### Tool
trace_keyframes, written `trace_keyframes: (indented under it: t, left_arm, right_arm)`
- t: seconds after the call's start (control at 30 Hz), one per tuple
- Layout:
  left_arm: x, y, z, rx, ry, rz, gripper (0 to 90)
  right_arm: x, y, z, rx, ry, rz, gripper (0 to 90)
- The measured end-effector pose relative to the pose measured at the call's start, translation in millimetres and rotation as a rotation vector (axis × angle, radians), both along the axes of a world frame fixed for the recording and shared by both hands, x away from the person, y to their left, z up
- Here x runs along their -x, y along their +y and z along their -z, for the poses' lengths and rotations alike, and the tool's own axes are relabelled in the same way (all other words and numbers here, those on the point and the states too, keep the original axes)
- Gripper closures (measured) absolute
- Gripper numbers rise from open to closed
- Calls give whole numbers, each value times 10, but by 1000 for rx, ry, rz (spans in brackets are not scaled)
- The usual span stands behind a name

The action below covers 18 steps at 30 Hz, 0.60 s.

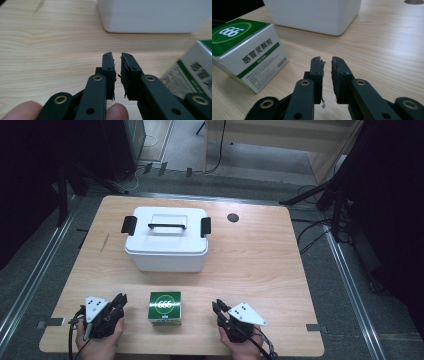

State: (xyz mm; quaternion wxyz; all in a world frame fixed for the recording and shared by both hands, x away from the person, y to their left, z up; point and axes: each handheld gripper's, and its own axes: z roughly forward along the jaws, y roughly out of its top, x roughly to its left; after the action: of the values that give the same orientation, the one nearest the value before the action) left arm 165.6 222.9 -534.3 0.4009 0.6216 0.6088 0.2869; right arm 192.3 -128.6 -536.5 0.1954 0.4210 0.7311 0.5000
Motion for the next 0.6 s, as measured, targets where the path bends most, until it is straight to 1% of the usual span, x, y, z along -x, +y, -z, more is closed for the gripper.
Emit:
trace_keyframes:
  t: [0.03, 0.07, 0.1, 0.17, 0.2, 0.27, 0.33, 0.37, 0.4, 0.43, 0.5, 0.57, 0.6]
  left_arm:
    - [0, -29, 6, -1, 5, 14, 835]
    - [0, -60, 13, 1, 9, 23, 848]
    - [2, -112, 27, 1, 16, 43, 850]
    - [10, -165, 37, -1, 22, 64, 850]
    - [10, -165, 37, -1, 22, 64, 851]
    - [21, -241, 49, -4, 31, 96, 859]
    - [28, -296, 60, -3, 36, 117, 868]
    - [28, -296, 60, -3, 36, 117, 874]
    - [37, -349, 67, -6, 43, 140, 879]
    - [40, -381, 70, -6, 44, 151, 885]
    - [48, -439, 64, -2, 45, 178, 895]
    - [58, -470, 54, -5, 45, 184, 900]
    - [72, -515, 41, -9, 41, 191, 900]
  right_arm:
    - [-2, 48, 11, -4, 1, -11, 818]
    - [2, 139, 27, -8, 7, -28, 842]
    - [8, 182, 30, -11, 15, -41, 850]
    - [19, 269, 35, -9, 22, -67, 877]
    - [24, 309, 37, -2, 20, -76, 887]
    - [33, 390, 39, -1, 21, -104, 900]
    - [37, 469, 45, 8, 17, -122, 900]
    - [37, 507, 50, 8, 19, -128, 900]
    - [39, 542, 55, 11, 19, -134, 900]
    - [38, 574, 62, 12, 19, -139, 900]
    - [43, 624, 66, 1, 34, -149, 900]
    - [48, 642, 65, 1, 31, -153, 900]
    - [53, 665, 57, 3, 25, -167, 900]
